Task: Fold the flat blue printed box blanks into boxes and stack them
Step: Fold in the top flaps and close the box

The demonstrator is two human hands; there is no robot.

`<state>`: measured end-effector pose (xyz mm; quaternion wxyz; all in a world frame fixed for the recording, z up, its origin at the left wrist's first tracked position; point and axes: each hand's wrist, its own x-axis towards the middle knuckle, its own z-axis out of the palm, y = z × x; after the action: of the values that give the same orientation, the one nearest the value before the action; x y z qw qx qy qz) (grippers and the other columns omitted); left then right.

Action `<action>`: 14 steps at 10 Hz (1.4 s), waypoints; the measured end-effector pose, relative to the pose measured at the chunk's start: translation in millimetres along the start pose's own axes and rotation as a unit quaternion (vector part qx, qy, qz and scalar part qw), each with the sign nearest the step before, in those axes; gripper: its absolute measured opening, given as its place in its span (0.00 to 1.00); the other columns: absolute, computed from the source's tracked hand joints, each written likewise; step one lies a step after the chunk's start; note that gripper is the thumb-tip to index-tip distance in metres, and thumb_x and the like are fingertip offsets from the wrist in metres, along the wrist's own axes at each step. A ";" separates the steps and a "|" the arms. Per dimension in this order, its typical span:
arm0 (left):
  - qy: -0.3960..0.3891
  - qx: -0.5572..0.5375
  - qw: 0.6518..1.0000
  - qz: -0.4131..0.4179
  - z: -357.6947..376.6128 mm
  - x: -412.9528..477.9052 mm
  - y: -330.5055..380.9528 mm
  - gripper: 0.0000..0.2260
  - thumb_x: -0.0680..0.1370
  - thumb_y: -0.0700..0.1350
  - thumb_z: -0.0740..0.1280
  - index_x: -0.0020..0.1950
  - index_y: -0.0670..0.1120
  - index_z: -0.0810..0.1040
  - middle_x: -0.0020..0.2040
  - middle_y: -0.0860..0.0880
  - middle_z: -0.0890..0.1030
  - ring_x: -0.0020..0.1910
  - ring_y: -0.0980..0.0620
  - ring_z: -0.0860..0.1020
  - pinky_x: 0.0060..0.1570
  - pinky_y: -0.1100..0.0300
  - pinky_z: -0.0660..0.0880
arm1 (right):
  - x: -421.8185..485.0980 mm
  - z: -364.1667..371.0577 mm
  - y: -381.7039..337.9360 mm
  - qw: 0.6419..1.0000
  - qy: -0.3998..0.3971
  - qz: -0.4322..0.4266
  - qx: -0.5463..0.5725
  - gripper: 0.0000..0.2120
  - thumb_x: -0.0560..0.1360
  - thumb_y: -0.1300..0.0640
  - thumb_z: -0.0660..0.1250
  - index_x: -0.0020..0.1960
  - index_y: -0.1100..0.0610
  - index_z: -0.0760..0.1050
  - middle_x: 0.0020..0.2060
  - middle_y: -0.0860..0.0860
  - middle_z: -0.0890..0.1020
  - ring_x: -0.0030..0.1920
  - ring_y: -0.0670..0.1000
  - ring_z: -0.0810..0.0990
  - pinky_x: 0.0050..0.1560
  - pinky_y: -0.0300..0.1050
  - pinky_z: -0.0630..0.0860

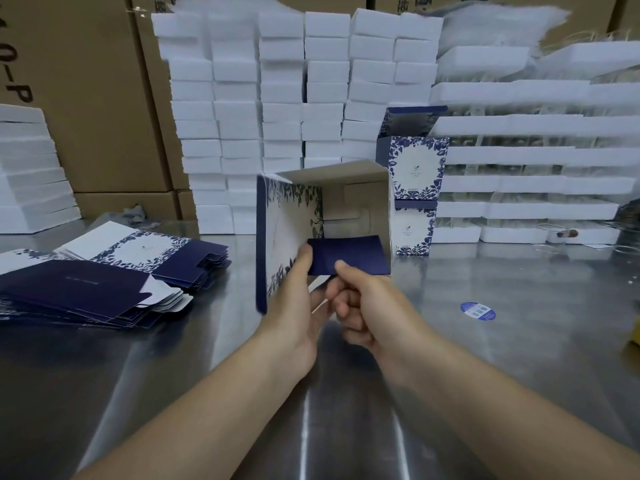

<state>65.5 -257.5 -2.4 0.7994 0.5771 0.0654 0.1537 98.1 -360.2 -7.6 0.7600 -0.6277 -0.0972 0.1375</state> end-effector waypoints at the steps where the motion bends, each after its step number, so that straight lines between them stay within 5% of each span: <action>1: -0.037 0.050 0.997 0.035 1.0 -0.7 0.5 0.15 0.89 0.45 0.60 0.42 0.49 0.72 0.22 0.61 0.77 0.21 0.65 0.76 0.22 0.71 0.72 | -0.6 0.6 -3.0 0.999 0.017 -0.034 0.022 0.21 0.85 0.52 0.62 0.36 0.58 0.76 0.23 0.51 0.71 0.19 0.43 0.63 0.21 0.35 0.58; 3: -0.002 0.036 0.999 -0.004 6.3 -7.8 8.6 0.19 0.89 0.44 0.57 0.37 0.49 0.67 0.19 0.60 0.71 0.24 0.61 0.72 0.25 0.70 0.68 | -2.7 1.7 -2.9 0.999 0.019 -0.045 0.003 0.26 0.84 0.52 0.63 0.28 0.53 0.76 0.23 0.50 0.72 0.20 0.44 0.63 0.23 0.36 0.58; 5: 0.002 0.021 1.000 0.004 1.6 5.1 3.7 0.19 0.89 0.45 0.58 0.37 0.50 0.66 0.21 0.59 0.68 0.32 0.54 0.65 0.35 0.57 0.59 | 1.0 -4.7 -5.3 0.996 0.073 -0.049 0.006 0.18 0.81 0.50 0.65 0.34 0.54 0.72 0.23 0.48 0.66 0.22 0.46 0.62 0.22 0.37 0.58; 8: 0.023 0.011 1.000 0.002 -1.6 11.2 -0.4 0.21 0.88 0.47 0.62 0.34 0.50 0.67 0.22 0.58 0.68 0.22 0.60 0.68 0.22 0.67 0.64 | 3.3 -2.7 -3.0 0.999 0.032 -0.039 0.011 0.18 0.84 0.53 0.62 0.35 0.54 0.72 0.24 0.48 0.67 0.22 0.45 0.61 0.21 0.36 0.58; 11: 0.032 0.006 0.999 -0.005 -6.3 19.0 -4.1 0.21 0.87 0.48 0.63 0.34 0.50 0.67 0.23 0.56 0.67 0.22 0.60 0.67 0.23 0.67 0.63 | 3.7 -2.4 -3.5 0.996 0.079 -0.051 0.002 0.16 0.82 0.56 0.63 0.35 0.55 0.72 0.22 0.47 0.66 0.20 0.45 0.61 0.22 0.37 0.57; 13: -0.002 0.034 0.999 -0.011 -3.7 16.4 -6.2 0.36 0.87 0.47 0.62 0.16 0.51 0.71 0.20 0.57 0.67 0.18 0.61 0.67 0.21 0.71 0.63 | 3.0 -0.9 0.3 0.997 0.053 -0.049 -0.031 0.14 0.82 0.54 0.63 0.38 0.53 0.72 0.24 0.47 0.70 0.22 0.46 0.64 0.23 0.36 0.60; 14: 0.029 0.022 0.999 -0.020 -9.7 25.6 -6.0 0.25 0.86 0.48 0.64 0.28 0.50 0.70 0.22 0.56 0.66 0.22 0.59 0.66 0.25 0.67 0.62 | 2.4 -2.8 -3.3 0.990 0.097 -0.064 -0.082 0.09 0.78 0.47 0.72 0.50 0.52 0.76 0.37 0.46 0.81 0.32 0.45 0.76 0.32 0.39 0.71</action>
<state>88.0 -242.3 -9.4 0.7871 0.5885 0.1040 0.1527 101.6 -362.6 -5.0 0.7192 -0.6907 -0.0738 0.0181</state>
